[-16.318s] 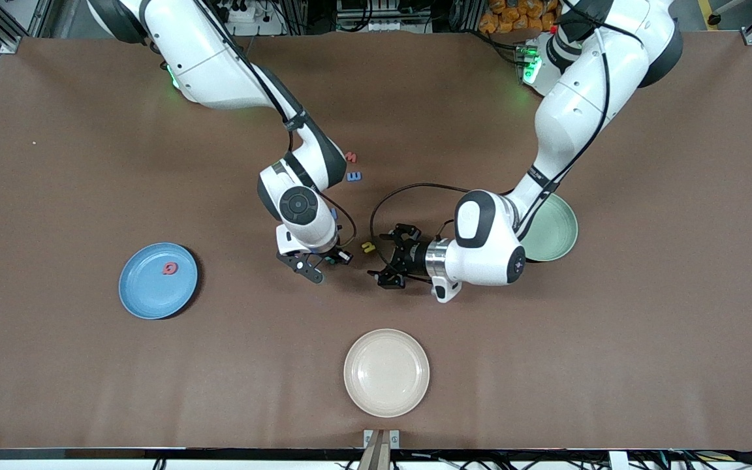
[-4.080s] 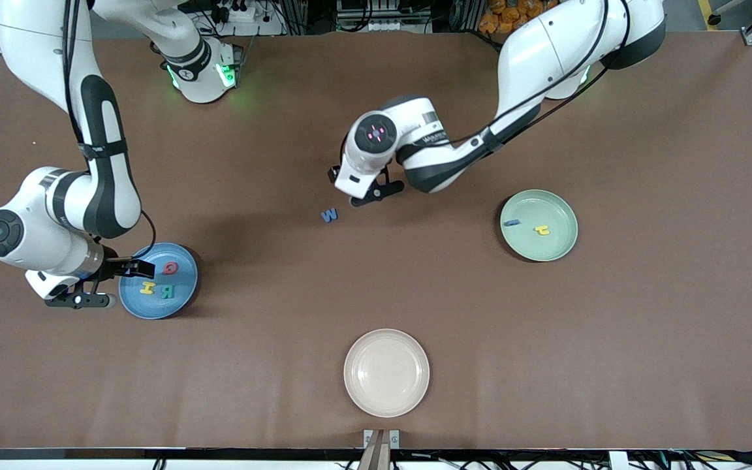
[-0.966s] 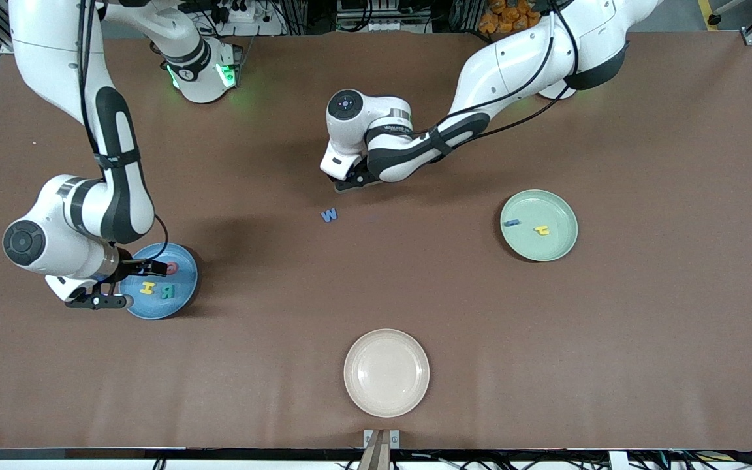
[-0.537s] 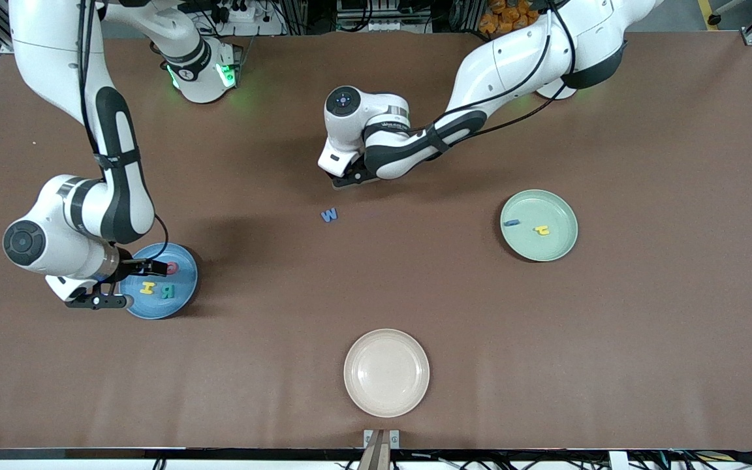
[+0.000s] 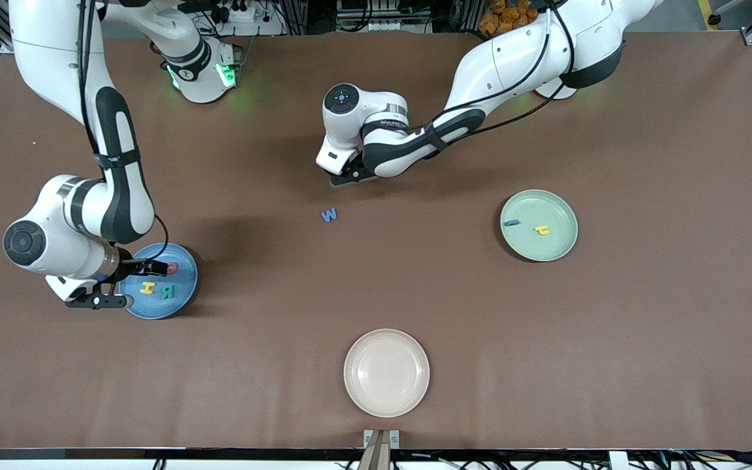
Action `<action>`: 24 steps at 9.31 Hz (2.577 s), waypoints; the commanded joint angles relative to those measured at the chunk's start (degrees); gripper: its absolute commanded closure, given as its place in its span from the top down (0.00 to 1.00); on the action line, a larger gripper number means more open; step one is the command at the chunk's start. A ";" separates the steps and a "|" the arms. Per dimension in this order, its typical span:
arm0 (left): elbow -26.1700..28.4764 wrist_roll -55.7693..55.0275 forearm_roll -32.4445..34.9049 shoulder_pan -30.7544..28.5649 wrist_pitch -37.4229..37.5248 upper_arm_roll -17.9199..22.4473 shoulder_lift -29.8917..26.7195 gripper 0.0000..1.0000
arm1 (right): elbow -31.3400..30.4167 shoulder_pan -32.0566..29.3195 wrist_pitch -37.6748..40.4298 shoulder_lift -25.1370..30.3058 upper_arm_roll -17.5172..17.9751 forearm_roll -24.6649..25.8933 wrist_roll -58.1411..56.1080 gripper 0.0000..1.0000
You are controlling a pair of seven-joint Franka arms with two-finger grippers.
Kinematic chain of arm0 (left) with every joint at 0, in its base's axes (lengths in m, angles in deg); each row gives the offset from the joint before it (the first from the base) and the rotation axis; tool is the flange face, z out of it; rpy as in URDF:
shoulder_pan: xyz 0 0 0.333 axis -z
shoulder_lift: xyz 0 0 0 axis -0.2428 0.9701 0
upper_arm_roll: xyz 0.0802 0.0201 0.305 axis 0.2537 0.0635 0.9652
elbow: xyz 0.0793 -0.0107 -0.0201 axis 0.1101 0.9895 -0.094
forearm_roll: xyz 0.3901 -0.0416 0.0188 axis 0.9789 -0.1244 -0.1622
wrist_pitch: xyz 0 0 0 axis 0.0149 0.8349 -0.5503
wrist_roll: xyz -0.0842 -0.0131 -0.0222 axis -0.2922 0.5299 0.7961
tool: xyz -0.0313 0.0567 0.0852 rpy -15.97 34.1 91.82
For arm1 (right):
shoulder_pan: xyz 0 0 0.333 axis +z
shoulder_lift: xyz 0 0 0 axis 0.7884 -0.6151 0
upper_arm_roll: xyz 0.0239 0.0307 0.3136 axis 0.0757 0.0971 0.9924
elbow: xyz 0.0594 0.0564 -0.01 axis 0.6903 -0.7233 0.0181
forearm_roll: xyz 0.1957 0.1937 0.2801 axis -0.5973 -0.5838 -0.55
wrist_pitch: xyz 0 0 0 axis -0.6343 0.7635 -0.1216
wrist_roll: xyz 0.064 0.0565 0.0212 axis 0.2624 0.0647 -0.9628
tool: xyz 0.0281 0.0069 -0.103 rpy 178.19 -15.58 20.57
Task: Sort uppercase to blue plate, lowercase to green plate
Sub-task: 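Lift the blue m with the left gripper while the right gripper reaches M, then grasp the blue uppercase M with the right gripper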
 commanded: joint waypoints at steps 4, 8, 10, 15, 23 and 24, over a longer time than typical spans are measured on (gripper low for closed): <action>-1.97 1.36 -4.19 -3.20 -0.53 0.03 0.21 0.17 | -0.26 2.16 0.01 0.46 0.04 -1.03 4.47 1.00; -2.86 1.62 -6.13 -8.29 0.08 -4.88 -1.11 0.13 | -0.35 7.34 0.01 0.55 0.04 -1.03 13.51 1.00; -3.12 1.97 -6.04 -10.40 0.08 -4.98 -2.07 0.08 | -0.08 10.86 -0.08 0.63 1.35 -1.38 17.74 1.00; -3.65 4.08 -6.13 -18.14 0.17 -6.91 -6.19 0.00 | 0.27 13.07 -0.87 1.07 8.03 -4.09 17.67 1.00; -7.07 3.82 -5.34 -25.44 0.08 -12.45 -7.70 0.00 | -0.17 24.76 -7.54 0.72 13.66 -4.55 21.01 1.00; -7.08 3.91 -5.25 -27.88 0.08 -14.36 -7.70 0.00 | -0.61 25.02 -7.64 0.81 15.15 -4.46 21.01 1.00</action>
